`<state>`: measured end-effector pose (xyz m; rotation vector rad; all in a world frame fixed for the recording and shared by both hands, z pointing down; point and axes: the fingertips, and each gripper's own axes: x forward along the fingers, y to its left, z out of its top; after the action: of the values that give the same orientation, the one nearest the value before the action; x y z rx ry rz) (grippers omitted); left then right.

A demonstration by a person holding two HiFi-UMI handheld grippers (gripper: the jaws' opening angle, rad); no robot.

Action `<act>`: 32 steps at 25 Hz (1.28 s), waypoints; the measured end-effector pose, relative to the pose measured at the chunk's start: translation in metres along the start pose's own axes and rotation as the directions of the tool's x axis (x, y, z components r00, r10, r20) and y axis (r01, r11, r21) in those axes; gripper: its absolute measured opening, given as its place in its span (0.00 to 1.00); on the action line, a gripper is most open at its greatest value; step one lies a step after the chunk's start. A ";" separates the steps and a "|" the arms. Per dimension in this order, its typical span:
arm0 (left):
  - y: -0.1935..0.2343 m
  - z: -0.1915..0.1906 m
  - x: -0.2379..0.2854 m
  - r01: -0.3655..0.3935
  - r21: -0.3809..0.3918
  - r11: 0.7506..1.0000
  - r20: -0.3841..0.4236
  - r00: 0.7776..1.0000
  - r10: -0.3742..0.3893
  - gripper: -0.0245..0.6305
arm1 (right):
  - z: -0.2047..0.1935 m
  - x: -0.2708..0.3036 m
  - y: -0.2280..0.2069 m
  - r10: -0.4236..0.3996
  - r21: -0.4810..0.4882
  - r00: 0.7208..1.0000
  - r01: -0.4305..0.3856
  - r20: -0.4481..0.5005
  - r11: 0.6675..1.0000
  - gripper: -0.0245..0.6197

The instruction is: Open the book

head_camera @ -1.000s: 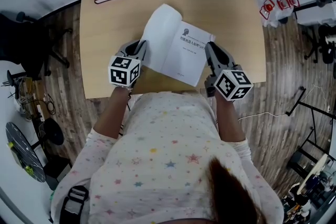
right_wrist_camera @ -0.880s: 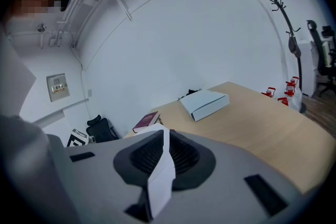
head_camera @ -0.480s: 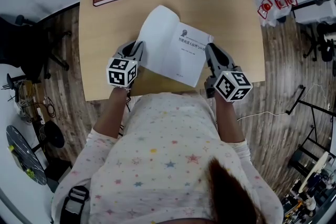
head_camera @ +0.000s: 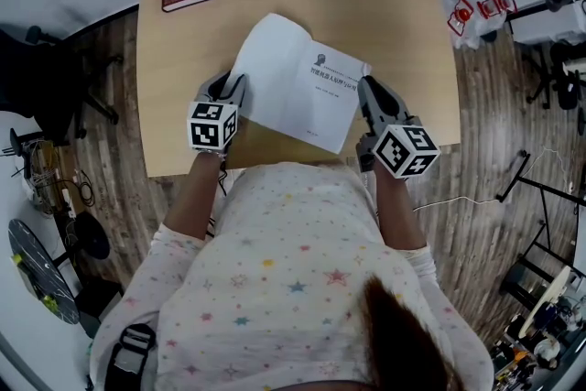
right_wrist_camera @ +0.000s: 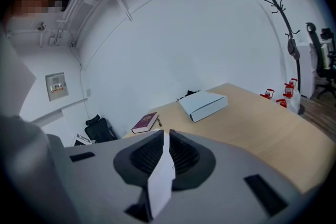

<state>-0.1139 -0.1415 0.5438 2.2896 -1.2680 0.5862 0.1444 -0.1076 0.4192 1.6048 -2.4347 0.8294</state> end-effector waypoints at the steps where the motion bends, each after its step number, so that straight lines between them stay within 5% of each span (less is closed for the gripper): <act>1: 0.001 -0.002 0.001 -0.008 -0.002 1.000 -0.004 1.000 0.008 0.19 | 0.000 0.000 0.000 0.001 -0.001 1.000 -0.001 -0.001 1.000 0.09; 32: 0.021 -0.015 0.002 -0.080 -0.019 0.997 -0.030 0.996 0.079 0.30 | -0.002 0.004 0.007 0.021 -0.019 1.000 -0.021 -0.016 1.000 0.09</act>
<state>-0.1334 -0.1438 0.5608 2.2144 -1.3500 0.6289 0.1363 -0.1082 0.4198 1.5621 -2.4452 0.8164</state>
